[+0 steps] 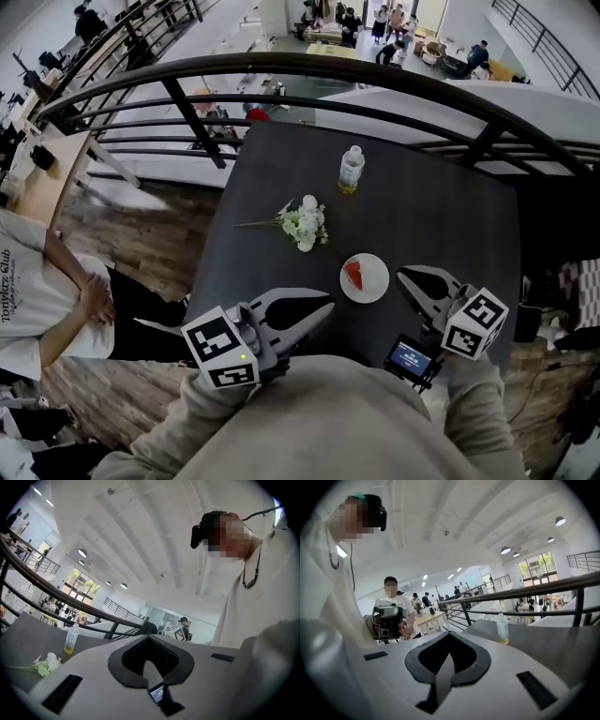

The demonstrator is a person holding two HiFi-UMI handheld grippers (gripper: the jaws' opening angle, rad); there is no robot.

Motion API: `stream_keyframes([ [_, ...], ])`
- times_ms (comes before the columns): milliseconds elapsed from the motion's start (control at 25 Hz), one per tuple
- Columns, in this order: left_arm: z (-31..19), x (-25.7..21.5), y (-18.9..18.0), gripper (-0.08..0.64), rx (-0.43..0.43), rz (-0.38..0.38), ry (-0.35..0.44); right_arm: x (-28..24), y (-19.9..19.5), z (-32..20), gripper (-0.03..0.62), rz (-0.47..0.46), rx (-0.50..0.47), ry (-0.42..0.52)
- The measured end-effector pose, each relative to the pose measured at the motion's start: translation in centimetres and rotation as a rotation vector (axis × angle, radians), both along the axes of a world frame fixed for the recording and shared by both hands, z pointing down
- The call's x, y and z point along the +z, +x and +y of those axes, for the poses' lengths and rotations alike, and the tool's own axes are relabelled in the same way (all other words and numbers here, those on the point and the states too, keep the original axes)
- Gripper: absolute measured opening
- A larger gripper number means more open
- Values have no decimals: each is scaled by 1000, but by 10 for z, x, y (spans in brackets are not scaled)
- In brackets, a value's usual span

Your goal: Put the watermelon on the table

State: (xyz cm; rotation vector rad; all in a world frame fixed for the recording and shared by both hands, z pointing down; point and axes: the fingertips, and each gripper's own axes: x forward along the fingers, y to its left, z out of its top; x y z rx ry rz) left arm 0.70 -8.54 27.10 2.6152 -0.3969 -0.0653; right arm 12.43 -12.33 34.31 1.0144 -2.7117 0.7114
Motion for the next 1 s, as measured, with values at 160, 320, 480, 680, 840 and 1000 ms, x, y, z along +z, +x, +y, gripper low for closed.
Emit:
stream_keyframes([
  [160, -7, -8, 18, 3, 51, 13, 31, -52, 5, 8, 14, -22, 12, 126],
  [320, -13, -14, 24, 3, 71, 24, 50, -84, 14, 15, 14, -41, 49, 186],
  [480, -18, -19, 25, 3, 98, 30, 72, -102, 18, 21, 14, -67, 93, 217],
  [680, -18, -20, 23, 3, 104, 30, 75, -107, 16, 29, 14, -75, 103, 230],
  [840, -13, -19, 22, 3, 115, 25, 84, -107, 14, 33, 14, -74, 106, 235],
  [1000, -10, -21, 18, 3, 114, 28, 87, -105, 11, 36, 14, -67, 108, 233],
])
